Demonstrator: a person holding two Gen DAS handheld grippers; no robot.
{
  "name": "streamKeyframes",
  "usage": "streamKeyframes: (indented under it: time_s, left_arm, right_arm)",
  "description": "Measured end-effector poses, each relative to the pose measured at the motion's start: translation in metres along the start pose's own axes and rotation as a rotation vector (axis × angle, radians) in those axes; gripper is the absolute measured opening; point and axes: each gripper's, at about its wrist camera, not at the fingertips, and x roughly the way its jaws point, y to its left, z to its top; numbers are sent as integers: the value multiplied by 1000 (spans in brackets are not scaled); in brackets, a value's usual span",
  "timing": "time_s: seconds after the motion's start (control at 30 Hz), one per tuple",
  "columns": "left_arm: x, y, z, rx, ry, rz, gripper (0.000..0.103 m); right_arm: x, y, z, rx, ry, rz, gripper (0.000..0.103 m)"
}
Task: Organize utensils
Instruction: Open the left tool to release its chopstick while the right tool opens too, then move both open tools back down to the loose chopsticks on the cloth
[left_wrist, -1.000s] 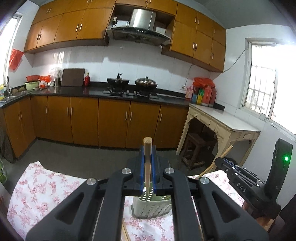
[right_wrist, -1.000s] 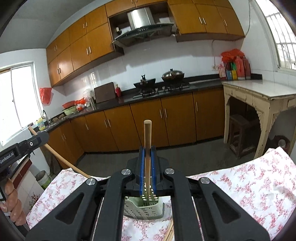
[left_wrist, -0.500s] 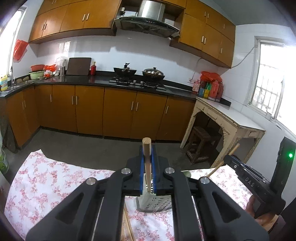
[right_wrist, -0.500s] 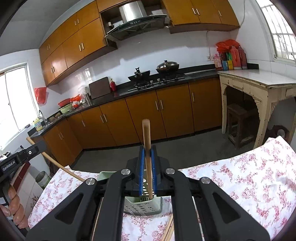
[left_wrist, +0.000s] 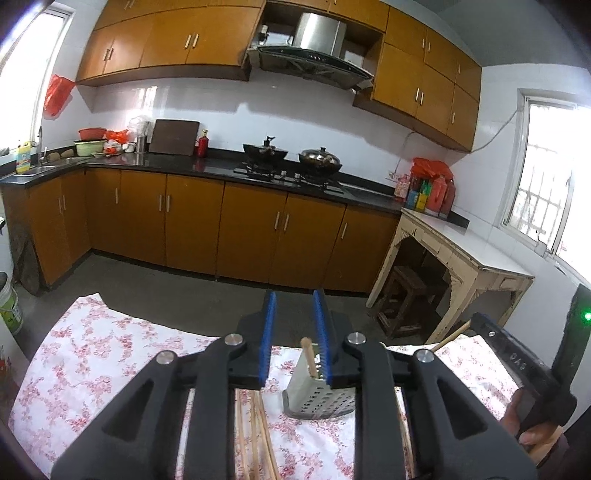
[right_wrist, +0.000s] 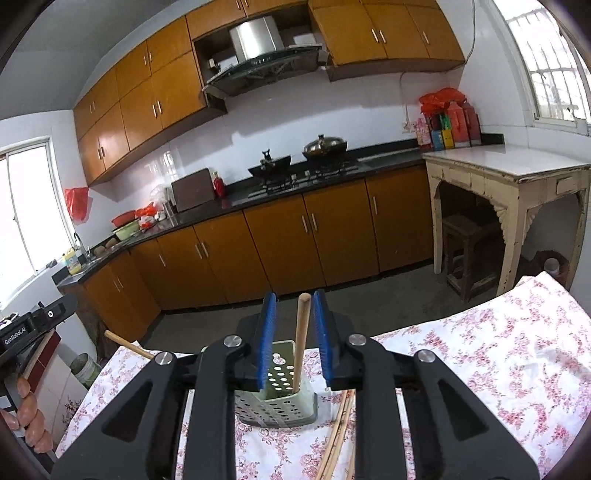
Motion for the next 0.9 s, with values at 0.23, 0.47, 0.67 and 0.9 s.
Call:
streamKeyframes:
  time_s: [0.23,0.47,0.67,0.9]
  left_arm:
    - [-38,22,-30,24,-18,64,29]
    - [-27,54,-85,19,97,154,32]
    - [8,67,-130,36,207,195,34]
    - [28,65,-173,95,266,214,55]
  right_arm:
    - [-46,-25,-17,-18,-35,-54,30]
    - [-31,-68,-66,6,91,-177,30]
    - [8,-84,-120,20,269,-206,30]
    - [41,-80,-171,12,440,-178,29]
